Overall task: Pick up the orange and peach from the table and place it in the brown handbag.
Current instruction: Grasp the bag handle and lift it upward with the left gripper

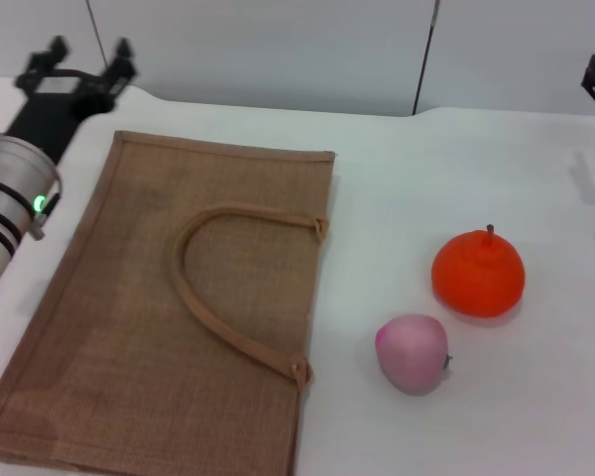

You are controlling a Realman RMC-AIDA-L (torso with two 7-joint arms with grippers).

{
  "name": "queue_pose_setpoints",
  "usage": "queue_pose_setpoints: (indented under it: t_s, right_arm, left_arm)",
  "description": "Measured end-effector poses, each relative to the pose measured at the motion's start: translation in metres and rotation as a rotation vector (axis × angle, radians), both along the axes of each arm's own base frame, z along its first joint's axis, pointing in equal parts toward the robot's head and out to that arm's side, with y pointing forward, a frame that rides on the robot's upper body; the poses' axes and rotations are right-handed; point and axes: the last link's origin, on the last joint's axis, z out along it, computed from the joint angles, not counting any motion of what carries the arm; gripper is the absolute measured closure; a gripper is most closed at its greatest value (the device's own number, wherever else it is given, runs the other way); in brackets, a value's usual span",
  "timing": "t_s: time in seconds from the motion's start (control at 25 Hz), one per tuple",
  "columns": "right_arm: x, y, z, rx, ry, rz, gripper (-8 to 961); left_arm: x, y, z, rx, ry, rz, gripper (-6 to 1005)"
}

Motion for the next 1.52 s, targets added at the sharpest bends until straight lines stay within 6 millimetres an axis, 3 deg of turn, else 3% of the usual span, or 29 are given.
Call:
queue_pose_setpoints:
  t_s: [0.36,0.68,1.2,1.52]
  right_arm:
    - [0.009,-0.004,0.001,-0.001,-0.014,-0.022,185]
    - [0.014,-0.006,0.0,-0.013,-0.018,-0.045,185]
    - [0.02,-0.008,0.004,-0.01,-0.022,-0.059,184]
    - [0.02,-0.008,0.004,-0.009,-0.02,-0.059,184]
  left_arm:
    - [0.014,-0.005,-0.024,-0.223,0.077,-0.13,130]
    - [0.005,-0.016,-0.04,-0.481,0.106,-0.138,132]
    - [-0.028,-0.031,-0.023,-0.583,0.194,-0.089,136]
    - [-0.027,-0.024,-0.01,-0.637,0.269,-0.099,138]
